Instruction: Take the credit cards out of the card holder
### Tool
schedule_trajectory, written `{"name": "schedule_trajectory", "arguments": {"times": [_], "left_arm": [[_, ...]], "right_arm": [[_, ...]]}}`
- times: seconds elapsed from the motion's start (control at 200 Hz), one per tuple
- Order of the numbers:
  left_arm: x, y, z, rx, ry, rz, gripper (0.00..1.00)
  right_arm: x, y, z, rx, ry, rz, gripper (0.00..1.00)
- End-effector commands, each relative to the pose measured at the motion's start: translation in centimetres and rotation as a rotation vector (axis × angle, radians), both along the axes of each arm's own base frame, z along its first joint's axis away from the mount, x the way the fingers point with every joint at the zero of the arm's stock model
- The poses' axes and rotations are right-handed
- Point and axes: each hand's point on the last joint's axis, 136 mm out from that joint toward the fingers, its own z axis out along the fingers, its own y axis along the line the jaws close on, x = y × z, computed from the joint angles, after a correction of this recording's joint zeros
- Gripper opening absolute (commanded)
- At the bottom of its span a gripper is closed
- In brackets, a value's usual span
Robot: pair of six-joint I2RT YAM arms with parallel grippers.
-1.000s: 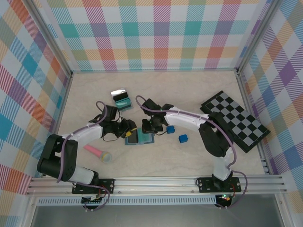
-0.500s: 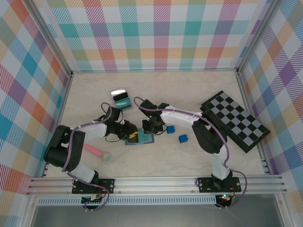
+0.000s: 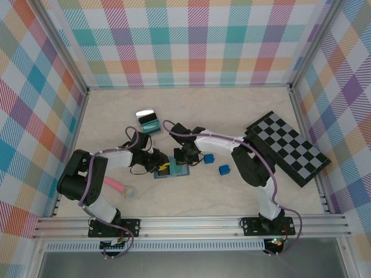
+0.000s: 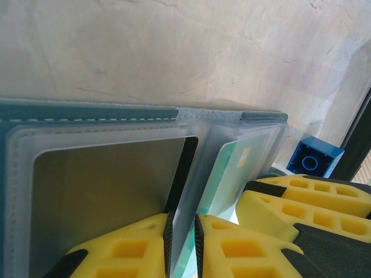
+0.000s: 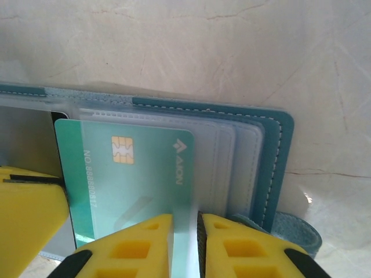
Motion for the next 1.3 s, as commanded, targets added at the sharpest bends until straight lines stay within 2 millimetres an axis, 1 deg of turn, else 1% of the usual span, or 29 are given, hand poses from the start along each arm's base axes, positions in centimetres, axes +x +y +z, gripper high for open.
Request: {"name": "schedule_trajectory", "arguments": {"times": [0.0, 0.48, 0.57, 0.71, 0.895, 1.025, 1.165, 1.3], "left_arm": [[-0.04, -0.69, -0.03, -0.02, 0.004, -0.024, 0.19], [-0.05, -1.02, -0.04, -0.04, 0.001, -0.033, 0.12], [-0.05, -1.14, 0.02, -0.051, -0.002, -0.035, 0.12], [0.04, -1.46, 0.22, -0.078, -0.004, -0.036, 0.16], [0.18, -1.63, 0.33, -0.09, -0.009, -0.037, 0.16], [0.15, -1.65, 0.29, -0.091, -0.011, -0.039, 0.13], [0.15, -1.51, 0.3, -0.082, -0.016, -0.036, 0.05], [0.12, -0.92, 0.41, -0.042, -0.027, -0.033, 0.0]], "right_arm": [[-0.58, -0.02, -0.96, -0.021, 0.04, 0.018, 0.2], [-0.74, -0.2, -1.35, -0.034, 0.052, 0.019, 0.2], [-0.77, -0.12, -1.35, -0.029, 0.054, 0.021, 0.2], [-0.96, 0.35, -1.33, -0.003, 0.067, 0.031, 0.19], [-1.2, 0.73, -1.35, 0.014, 0.078, 0.04, 0.2], [-1.23, 0.69, -1.53, 0.013, 0.084, 0.039, 0.2], [-1.25, 0.58, -1.63, 0.008, 0.084, 0.037, 0.2], [-1.17, 0.15, -1.71, -0.014, 0.078, 0.028, 0.2]]}}
